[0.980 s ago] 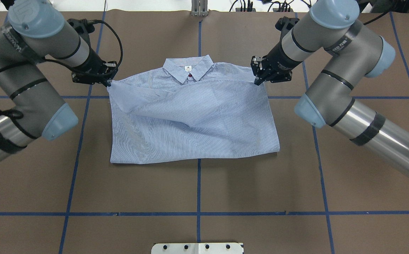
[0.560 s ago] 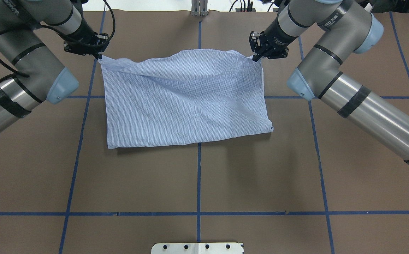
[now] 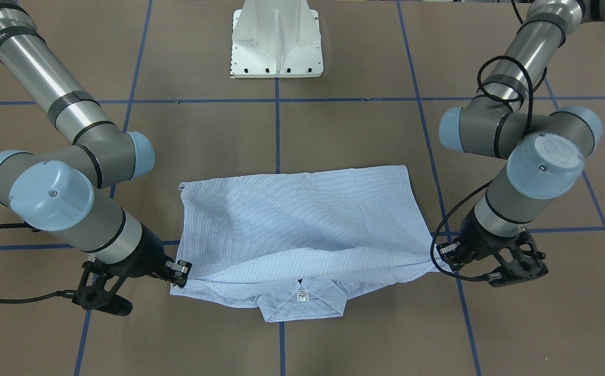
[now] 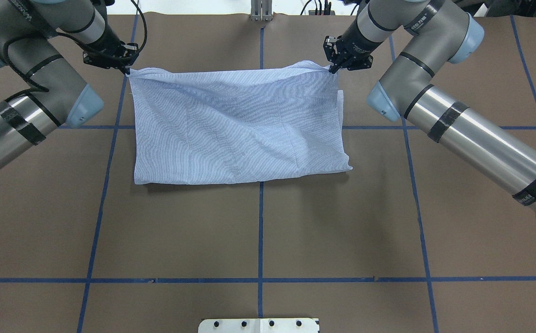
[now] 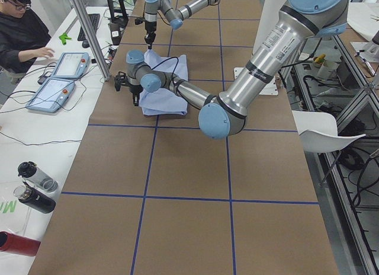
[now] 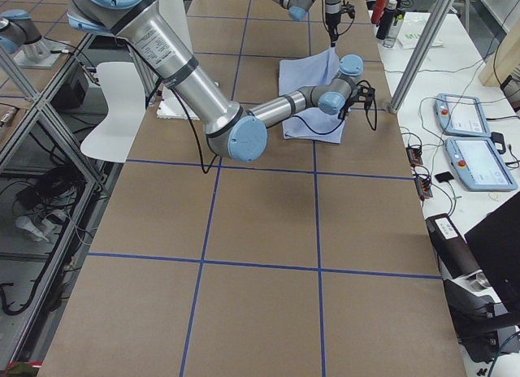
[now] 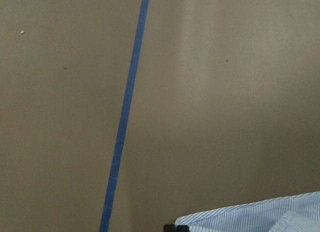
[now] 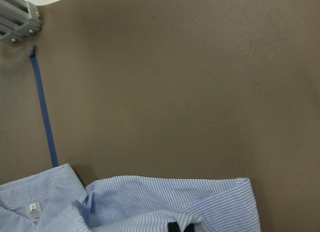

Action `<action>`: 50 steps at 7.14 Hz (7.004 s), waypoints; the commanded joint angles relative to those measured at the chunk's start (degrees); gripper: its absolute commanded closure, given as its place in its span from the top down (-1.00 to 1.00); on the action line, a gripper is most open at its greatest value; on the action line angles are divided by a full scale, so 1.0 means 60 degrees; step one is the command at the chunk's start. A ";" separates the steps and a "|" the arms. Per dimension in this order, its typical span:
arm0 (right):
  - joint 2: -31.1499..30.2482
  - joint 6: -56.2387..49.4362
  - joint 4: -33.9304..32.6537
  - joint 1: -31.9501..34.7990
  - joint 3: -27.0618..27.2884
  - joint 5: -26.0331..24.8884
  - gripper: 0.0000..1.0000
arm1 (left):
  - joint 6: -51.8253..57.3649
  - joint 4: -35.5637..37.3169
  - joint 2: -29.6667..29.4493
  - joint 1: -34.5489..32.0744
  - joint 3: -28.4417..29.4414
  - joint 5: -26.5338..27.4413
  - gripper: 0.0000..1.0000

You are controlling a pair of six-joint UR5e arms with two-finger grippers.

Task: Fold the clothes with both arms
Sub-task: 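Lay the hem down beside the collar and open both grippers, then lower the right gripper and grasp the folded shirt's corner nearest it, then drag the folded shirt toward the robot with the right gripper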

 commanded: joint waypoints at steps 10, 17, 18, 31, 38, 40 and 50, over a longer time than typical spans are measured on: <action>-0.1697 -0.0662 0.0801 -0.0175 0.1408 0.0192 1.00 | 0.0017 -0.0585 -0.0010 0.0095 0.0064 0.0042 1.00; -0.3354 0.0687 0.0684 -0.1963 0.3683 -0.0246 0.99 | -0.0085 -0.0454 0.0194 0.0036 -0.0874 -0.0001 1.00; -0.3310 0.0687 0.0684 -0.1993 0.3625 -0.0232 0.81 | -0.0100 -0.0352 0.0195 0.0036 -0.0992 0.0013 1.00; -0.4051 0.0731 0.0815 -0.1890 0.5418 0.1243 -1.00 | -0.0115 -0.0380 0.0297 -0.0008 -0.1051 0.0057 0.99; -0.8605 0.0686 0.0815 -0.4578 0.9289 0.1980 -1.00 | -0.0129 -0.0409 0.0356 -0.0037 -0.1051 0.0057 0.99; -0.9809 0.0731 0.0815 -0.5767 1.0081 0.1965 -1.00 | -0.0129 -0.0409 0.0356 -0.0037 -0.1124 0.0072 0.99; -0.6796 0.0789 0.0815 -0.2110 0.9733 0.0386 1.00 | -0.6198 -0.0380 0.1967 0.4102 -0.5488 -0.0150 0.89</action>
